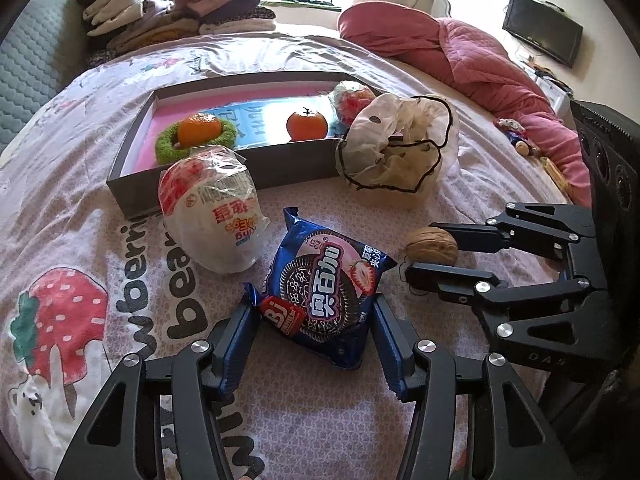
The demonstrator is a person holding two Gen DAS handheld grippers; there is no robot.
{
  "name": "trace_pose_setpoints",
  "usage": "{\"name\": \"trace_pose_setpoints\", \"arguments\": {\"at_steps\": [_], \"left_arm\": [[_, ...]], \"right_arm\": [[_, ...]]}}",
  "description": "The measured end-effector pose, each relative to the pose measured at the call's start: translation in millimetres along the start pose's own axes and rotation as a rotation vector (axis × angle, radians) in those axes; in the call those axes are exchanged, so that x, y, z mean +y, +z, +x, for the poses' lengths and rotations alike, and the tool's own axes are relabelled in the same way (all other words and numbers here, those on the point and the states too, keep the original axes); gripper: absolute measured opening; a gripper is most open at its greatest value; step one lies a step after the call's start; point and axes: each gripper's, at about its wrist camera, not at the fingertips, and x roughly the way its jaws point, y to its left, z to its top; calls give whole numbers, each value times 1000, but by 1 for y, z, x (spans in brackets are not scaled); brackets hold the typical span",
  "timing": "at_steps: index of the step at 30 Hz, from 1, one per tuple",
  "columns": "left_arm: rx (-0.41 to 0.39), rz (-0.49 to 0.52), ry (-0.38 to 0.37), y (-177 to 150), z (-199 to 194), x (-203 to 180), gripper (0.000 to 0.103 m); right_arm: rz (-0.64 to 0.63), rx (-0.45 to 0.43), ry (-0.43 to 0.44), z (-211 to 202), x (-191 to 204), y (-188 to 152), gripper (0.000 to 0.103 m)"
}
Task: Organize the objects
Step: 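Lift the cookie packet with the left gripper while the right gripper lifts the walnut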
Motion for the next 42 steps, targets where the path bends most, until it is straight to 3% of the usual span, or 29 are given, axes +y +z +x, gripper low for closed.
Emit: {"name": "trace_pose_setpoints", "arguments": {"at_steps": [18, 42], "left_arm": [[-120, 99, 80, -5, -46, -17, 57], [-236, 51, 100, 22, -84, -7, 57]], "right_arm": [[136, -113, 58, -33, -13, 4, 34], [152, -232, 67, -65, -6, 24, 34]]}}
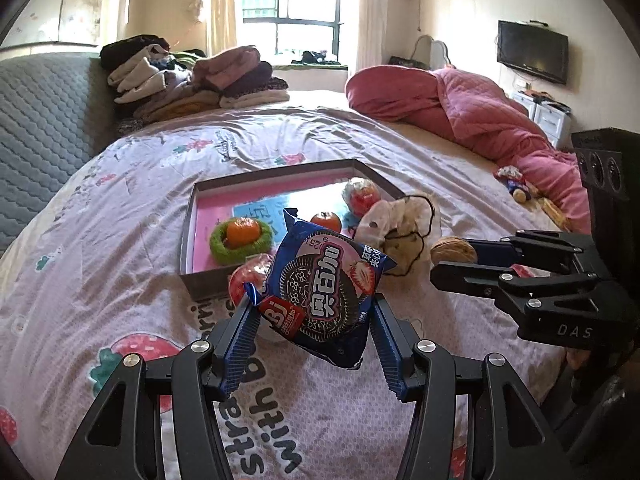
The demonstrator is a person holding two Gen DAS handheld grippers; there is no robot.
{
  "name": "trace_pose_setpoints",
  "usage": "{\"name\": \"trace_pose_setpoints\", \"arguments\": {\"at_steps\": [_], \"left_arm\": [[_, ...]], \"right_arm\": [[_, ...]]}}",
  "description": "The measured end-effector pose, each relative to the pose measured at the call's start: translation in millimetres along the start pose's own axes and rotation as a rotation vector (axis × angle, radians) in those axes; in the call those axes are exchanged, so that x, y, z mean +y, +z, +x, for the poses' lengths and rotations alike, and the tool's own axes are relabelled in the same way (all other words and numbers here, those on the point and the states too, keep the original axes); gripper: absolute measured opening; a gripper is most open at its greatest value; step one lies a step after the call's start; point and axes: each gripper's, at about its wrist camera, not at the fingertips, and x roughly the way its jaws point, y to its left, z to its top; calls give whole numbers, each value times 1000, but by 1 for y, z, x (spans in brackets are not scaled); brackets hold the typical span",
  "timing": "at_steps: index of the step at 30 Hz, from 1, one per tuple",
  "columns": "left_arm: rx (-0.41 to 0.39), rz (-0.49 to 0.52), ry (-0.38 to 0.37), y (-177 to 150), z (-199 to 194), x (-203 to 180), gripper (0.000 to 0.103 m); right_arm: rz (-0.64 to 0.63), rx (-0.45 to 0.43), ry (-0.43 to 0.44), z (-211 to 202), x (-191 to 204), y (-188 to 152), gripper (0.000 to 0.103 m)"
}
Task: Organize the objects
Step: 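Lift the cookie packet with the left gripper while the right gripper lifts the walnut, then carry the packet over the tray with the left gripper while the right gripper carries the walnut there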
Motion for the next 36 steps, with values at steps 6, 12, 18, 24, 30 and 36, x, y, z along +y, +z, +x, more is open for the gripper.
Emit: {"name": "trace_pose_setpoints", "arguments": {"at_steps": [6, 12, 18, 24, 30, 36], "left_arm": [[-21, -24, 4, 11, -3, 2, 57], [-25, -59, 7, 23, -3, 4, 57], [-29, -82, 26, 31, -2, 8, 57], [-52, -84, 46, 43, -3, 12, 57], [-79, -81, 64, 58, -5, 18, 57], [-94, -81, 75, 72, -2, 26, 57]], "right_arm": [[4, -44, -19, -9, 1, 10, 34], [25, -68, -27, -14, 1, 19, 34], [40, -98, -36, -19, -1, 31, 34], [43, -127, -46, -23, 0, 46, 34], [41, -152, -53, -22, -2, 62, 34], [39, -165, -63, -19, -5, 74, 34]]}}
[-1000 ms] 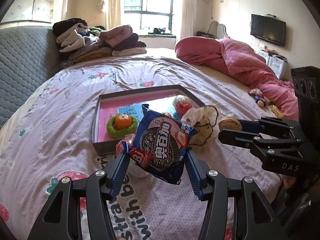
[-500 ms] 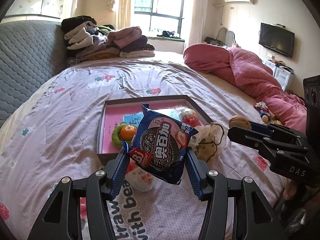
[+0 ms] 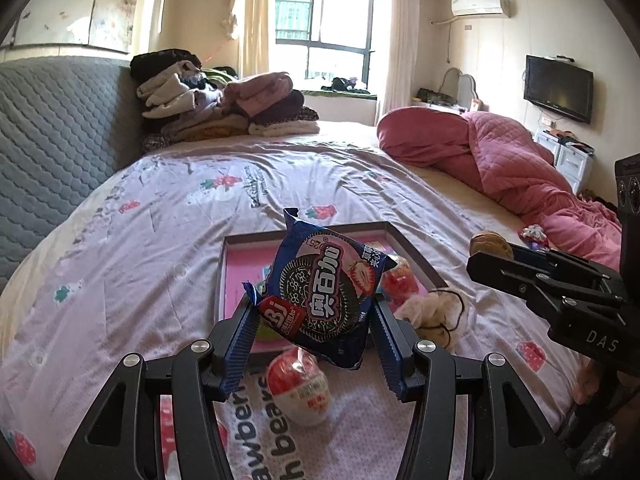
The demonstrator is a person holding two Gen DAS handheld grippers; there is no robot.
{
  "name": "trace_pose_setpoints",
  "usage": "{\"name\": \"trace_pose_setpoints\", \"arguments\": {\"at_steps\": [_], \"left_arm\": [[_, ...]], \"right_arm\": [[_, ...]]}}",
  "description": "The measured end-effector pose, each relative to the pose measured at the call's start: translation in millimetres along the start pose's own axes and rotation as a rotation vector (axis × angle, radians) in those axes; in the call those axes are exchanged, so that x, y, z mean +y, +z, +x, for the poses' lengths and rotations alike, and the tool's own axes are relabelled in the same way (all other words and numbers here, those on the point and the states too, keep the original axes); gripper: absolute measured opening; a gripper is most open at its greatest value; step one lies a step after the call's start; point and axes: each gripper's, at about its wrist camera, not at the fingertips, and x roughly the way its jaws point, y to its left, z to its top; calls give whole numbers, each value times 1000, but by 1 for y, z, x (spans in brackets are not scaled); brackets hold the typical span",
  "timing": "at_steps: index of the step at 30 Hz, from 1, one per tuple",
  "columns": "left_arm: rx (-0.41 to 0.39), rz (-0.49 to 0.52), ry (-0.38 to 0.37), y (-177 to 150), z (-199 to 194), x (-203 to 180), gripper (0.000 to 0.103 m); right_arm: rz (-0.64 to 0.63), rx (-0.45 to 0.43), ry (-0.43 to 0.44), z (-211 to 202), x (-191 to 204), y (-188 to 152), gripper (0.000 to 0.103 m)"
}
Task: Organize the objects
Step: 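Carry the packet over the tray with the left gripper while the right gripper carries the walnut there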
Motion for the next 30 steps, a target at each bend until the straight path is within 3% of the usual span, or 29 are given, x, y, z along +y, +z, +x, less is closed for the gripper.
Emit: {"name": "trace_pose_setpoints", "arguments": {"at_steps": [20, 30], "left_arm": [[-53, -16, 42, 37, 19, 19, 57], [-29, -23, 72, 42, 49, 33, 57]], "right_arm": [[-17, -20, -36, 28, -13, 30, 34], [-55, -13, -59, 56, -15, 41, 34]]}}
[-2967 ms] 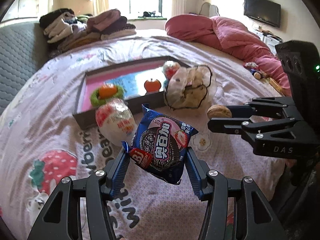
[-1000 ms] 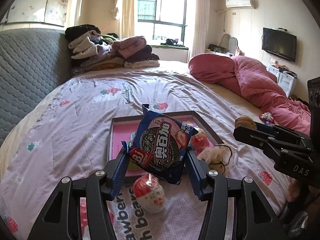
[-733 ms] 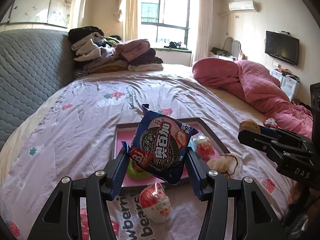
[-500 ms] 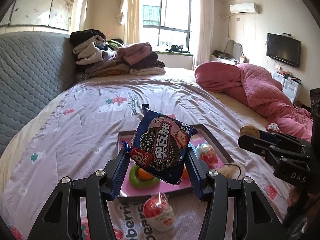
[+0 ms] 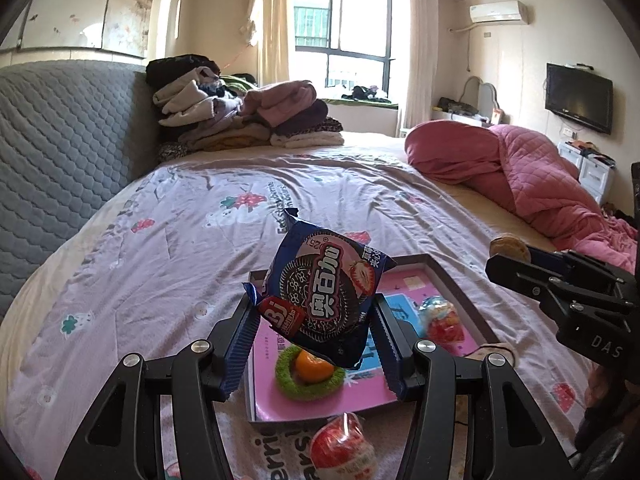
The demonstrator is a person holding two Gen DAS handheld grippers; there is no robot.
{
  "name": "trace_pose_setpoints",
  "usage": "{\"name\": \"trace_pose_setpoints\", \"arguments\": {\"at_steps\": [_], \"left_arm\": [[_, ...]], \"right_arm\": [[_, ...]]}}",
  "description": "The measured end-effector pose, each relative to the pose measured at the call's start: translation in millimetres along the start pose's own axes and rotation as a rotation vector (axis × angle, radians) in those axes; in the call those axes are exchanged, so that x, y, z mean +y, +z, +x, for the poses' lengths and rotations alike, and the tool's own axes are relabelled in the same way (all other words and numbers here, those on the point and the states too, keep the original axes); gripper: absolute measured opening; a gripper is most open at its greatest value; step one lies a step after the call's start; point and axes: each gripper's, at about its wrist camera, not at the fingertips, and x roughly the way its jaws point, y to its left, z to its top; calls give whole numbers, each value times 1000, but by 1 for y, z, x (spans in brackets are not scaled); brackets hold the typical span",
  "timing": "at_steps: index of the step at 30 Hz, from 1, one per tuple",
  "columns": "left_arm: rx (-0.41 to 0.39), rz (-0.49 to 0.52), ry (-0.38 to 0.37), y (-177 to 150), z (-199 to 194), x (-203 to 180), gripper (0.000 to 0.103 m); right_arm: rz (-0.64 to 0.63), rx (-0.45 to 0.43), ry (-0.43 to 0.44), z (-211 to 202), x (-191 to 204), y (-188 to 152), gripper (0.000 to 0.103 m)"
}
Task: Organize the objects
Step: 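Carry the packet over the tray with the left gripper while the right gripper carries the walnut there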
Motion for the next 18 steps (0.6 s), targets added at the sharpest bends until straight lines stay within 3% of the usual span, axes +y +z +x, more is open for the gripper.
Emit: {"name": "trace_pose_setpoints", "arguments": {"at_steps": [18], "left_arm": [[72, -27, 37, -2, 60, 20, 57]], "right_arm": [[-31, 81, -22, 56, -2, -9, 34]]}}
